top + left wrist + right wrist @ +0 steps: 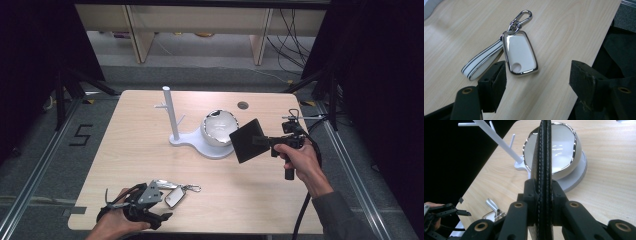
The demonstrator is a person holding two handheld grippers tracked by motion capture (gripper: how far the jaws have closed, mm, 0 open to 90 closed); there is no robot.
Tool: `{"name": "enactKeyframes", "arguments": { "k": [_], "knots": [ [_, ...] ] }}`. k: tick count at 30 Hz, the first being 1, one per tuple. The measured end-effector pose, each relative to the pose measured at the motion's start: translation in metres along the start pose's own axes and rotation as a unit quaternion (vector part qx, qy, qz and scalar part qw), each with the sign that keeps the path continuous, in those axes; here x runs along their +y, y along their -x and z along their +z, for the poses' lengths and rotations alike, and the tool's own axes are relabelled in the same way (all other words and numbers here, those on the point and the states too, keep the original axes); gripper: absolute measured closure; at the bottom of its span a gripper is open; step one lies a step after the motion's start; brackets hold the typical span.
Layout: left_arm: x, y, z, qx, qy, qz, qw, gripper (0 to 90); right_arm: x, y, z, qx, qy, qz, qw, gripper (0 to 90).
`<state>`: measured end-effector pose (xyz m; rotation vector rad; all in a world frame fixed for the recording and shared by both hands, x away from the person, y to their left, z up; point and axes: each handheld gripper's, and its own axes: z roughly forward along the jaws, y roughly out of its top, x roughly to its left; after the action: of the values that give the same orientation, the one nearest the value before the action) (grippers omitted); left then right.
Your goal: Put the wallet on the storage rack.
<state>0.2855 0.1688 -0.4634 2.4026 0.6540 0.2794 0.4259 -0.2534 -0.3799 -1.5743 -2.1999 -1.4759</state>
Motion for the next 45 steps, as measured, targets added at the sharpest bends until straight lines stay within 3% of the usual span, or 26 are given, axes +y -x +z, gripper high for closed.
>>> {"name": "enactKeyframes", "arguments": {
  "k": [4,5,6,11,14,19,21,22,27,29,30,33,35,36,38,41,43,44,45],
  "knots": [
    [-0.011,0.000,0.001,0.001,0.002,-0.006,1.0000,25.7,0.010,-0.001,-0.001,-0.004,0.010,-0.002,0.9999,79.5],
    [-0.013,0.000,0.001,0.004,0.007,0.001,1.0000,25.7,0.010,-0.001,-0.001,-0.004,0.010,-0.002,0.9999,79.5],
    [-0.016,0.002,0.001,0.002,0.012,-0.017,0.9998,24.5,0.012,-0.001,-0.001,-0.006,0.009,-0.004,0.9999,79.5],
    [-0.023,0.003,-0.001,0.001,0.014,-0.021,0.9997,21.7,0.025,0.000,0.001,-0.018,0.018,-0.003,0.9997,79.5],
    [-0.028,0.005,0.001,0.000,0.015,-0.043,0.9990,21.5,0.030,-0.001,0.003,-0.021,0.022,-0.005,0.9995,79.5],
    [-0.034,0.007,0.001,-0.008,0.007,-0.045,0.9989,21.4,0.042,0.000,0.012,-0.024,0.026,-0.004,0.9993,79.5],
    [-0.035,0.006,0.001,-0.001,0.009,-0.041,0.9991,21.4,0.046,0.001,0.017,-0.030,0.025,0.002,0.9992,79.6],
    [-0.035,0.008,0.001,-0.007,0.018,-0.051,0.9985,21.4,0.048,0.001,0.019,-0.032,0.022,0.004,0.9992,79.5],
    [-0.036,0.007,-0.003,0.004,0.017,-0.052,0.9985,21.4,0.054,0.003,0.031,-0.034,0.021,0.014,0.9991,79.5],
    [-0.036,0.008,-0.005,0.010,0.016,-0.045,0.9988,21.4,0.057,0.004,0.036,-0.040,0.021,0.003,0.9990,79.5],
    [-0.036,0.007,-0.005,0.013,0.018,-0.044,0.9988,21.4,0.058,0.003,0.041,-0.034,0.018,0.021,0.9990,79.5],
    [-0.036,0.008,-0.006,0.012,0.018,-0.046,0.9987,21.4,0.059,0.004,0.047,-0.039,0.018,0.015,0.9989,79.5],
    [-0.036,0.008,-0.006,0.008,0.017,-0.039,0.9991,21.4,0.060,0.003,0.052,-0.041,0.008,0.034,0.9985,79.5],
    [-0.037,0.008,-0.006,0.008,0.017,-0.036,0.9992,21.7,0.061,0.007,0.057,-0.045,0.013,0.019,0.9987,79.5],
    [-0.037,0.008,-0.006,0.007,0.017,-0.035,0.9992,21.9,0.063,0.007,0.061,-0.045,0.011,0.028,0.9985,79.5],
    [-0.037,0.008,-0.006,0.007,0.016,-0.037,0.9992,21.9,0.065,0.010,0.065,-0.049,0.012,0.021,0.9985,79.5],
    [-0.037,0.008,-0.006,0.004,0.018,-0.037,0.9991,21.9,0.066,0.009,0.070,-0.049,0.010,0.031,0.9983,79.5],
    [-0.038,0.009,-0.006,0.003,0.018,-0.044,0.9988,21.9,0.066,0.006,0.071,-0.049,0.003,0.048,0.9976,79.5],
    [-0.038,0.009,-0.005,0.002,0.018,-0.045,0.9988,21.9,0.066,0.007,0.077,-0.051,0.001,0.042,0.9978,79.5]
  ]
}}
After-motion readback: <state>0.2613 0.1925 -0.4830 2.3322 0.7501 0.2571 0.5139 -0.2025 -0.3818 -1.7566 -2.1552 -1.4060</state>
